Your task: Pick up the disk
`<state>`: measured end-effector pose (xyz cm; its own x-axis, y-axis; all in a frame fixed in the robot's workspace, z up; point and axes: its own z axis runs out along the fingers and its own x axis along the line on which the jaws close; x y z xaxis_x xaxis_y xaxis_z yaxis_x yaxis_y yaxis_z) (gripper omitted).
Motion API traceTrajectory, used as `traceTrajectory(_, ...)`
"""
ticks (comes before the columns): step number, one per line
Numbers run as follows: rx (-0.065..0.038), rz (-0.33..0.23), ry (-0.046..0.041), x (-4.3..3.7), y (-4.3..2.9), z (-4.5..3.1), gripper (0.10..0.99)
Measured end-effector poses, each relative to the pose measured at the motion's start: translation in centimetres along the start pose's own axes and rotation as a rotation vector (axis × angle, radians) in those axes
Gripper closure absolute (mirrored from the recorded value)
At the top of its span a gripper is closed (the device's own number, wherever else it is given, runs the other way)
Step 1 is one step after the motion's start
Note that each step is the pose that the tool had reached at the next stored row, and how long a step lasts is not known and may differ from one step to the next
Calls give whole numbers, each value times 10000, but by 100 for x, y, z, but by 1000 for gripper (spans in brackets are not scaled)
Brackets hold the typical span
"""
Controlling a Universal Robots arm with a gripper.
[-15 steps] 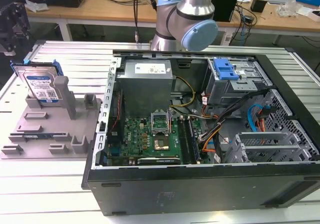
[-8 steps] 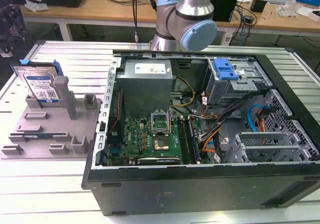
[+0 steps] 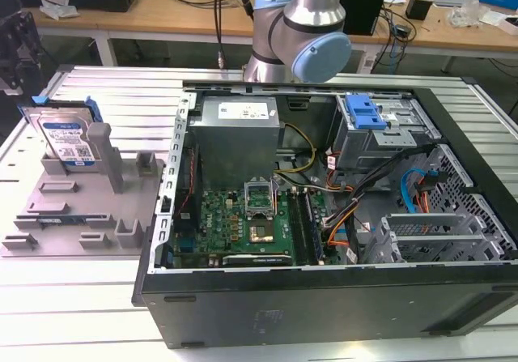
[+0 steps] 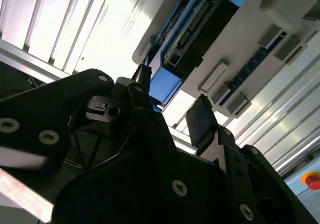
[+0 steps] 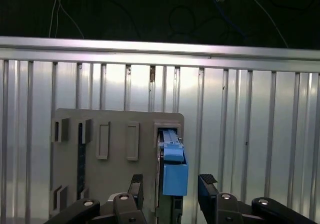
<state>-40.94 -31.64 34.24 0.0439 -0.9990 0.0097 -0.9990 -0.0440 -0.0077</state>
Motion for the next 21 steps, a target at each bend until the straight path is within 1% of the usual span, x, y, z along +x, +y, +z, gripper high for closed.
traceTrajectory(5,0,4,0,2,-1,17,529)
traceTrajectory(12,-13,10,-1,4,-5,65,529)
traceTrajectory(14,-16,19,-1,3,-5,104,529)
traceTrajectory(21,-16,52,-1,3,-5,177,529)
